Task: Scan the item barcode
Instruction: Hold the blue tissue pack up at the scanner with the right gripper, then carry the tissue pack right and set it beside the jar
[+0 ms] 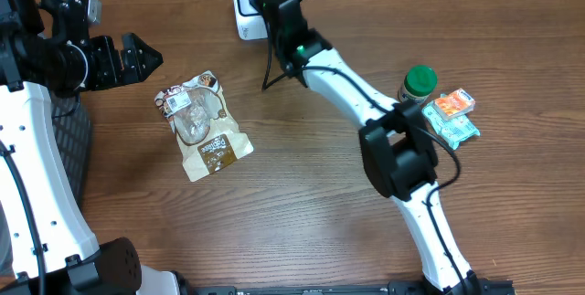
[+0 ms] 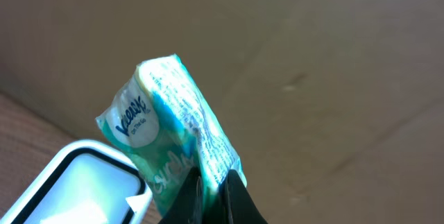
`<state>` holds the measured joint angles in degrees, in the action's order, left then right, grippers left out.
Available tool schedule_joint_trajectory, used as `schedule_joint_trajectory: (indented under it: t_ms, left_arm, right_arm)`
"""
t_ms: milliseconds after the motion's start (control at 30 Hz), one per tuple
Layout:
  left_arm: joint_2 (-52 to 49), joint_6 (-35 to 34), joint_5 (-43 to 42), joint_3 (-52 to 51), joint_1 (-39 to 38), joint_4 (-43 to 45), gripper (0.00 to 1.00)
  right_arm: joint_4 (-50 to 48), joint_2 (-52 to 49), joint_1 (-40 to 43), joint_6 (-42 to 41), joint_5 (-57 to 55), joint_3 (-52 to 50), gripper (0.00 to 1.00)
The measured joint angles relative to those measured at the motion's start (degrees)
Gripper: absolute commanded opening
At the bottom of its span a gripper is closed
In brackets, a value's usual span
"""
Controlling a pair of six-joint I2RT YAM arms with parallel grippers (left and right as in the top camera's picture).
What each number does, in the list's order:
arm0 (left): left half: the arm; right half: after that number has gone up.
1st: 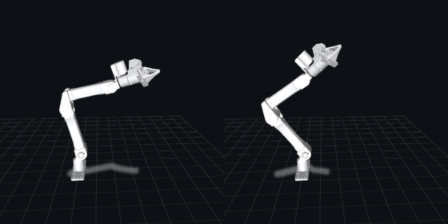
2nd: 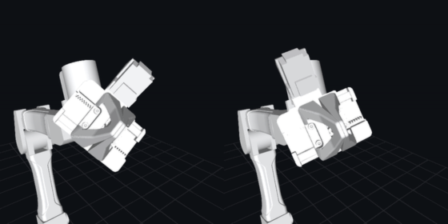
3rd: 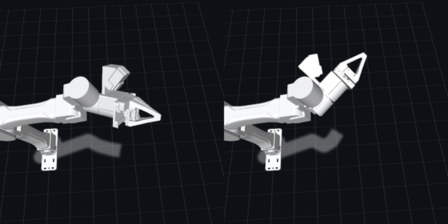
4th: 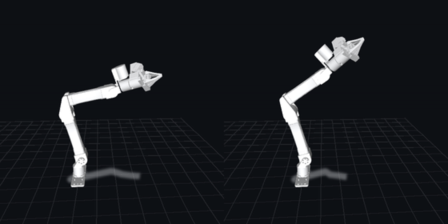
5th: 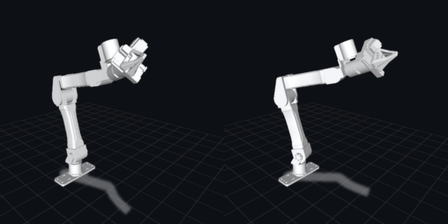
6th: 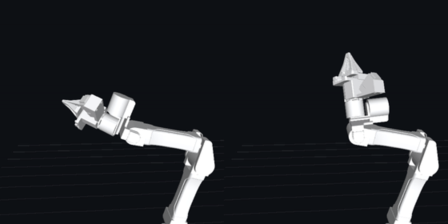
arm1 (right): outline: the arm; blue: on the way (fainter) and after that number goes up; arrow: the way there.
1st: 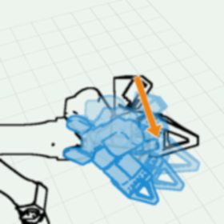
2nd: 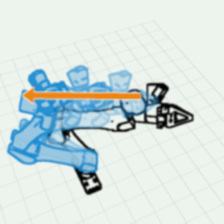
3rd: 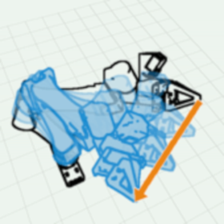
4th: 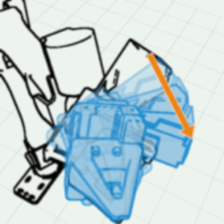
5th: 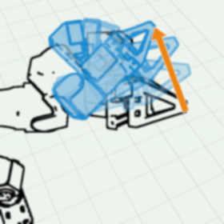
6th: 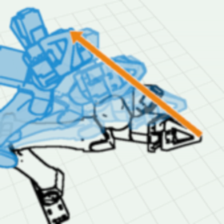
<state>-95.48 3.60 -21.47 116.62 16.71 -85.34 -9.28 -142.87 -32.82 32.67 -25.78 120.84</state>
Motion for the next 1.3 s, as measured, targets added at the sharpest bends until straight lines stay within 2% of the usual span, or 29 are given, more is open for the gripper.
schedule_joint_trajectory:
  t_ms: [167,367,700,800,900,967,1067,1167,1300]
  left_arm:
    - [0.00,0.00,0.00,0.02,0.00,0.00,1.00]
    - [0.00,0.00,0.00,0.02,0.00,0.00,0.99]
    - [0.00,0.00,0.00,0.00,0.00,0.00,1.00]
    - [0.00,0.00,0.02,0.02,0.00,0.00,1.00]
    - [0.00,0.00,0.00,0.02,0.00,0.02,1.00]
    - [0.00,0.00,0.00,0.02,0.00,-0.02,0.99]
    - [0.00,0.00,0.00,0.02,0.00,0.07,0.99]
    - [0.00,0.00,-0.02,0.02,0.00,0.00,0.99]
    - [0.00,0.00,0.00,0.02,0.00,-0.02,1.00]
  right_arm:
    - [-2.16,-3.08,-1.22,5.64,0.52,-0.04,0.04]
    - [-2.40,-3.89,-1.68,7.87,1.22,-0.04,0.04]
    - [-2.67,-3.89,-1.68,7.76,1.38,-0.04,0.04]
    - [-0.48,-3.80,-1.68,4.96,1.79,-0.02,0.04]
    - [5.97,-3.08,-1.66,1.16,3.63,-0.04,0.04]
    - [13.75,-0.83,-1.66,-3.34,5.92,-0.22,0.04]
    - [30.86,6.67,-1.44,-12.81,14.23,-0.48,0.04]
    - [42.56,15.15,-1.11,-22.47,21.97,-0.46,0.04]
    - [62.31,26.16,0.76,-32.96,27.34,0.59,0.04]
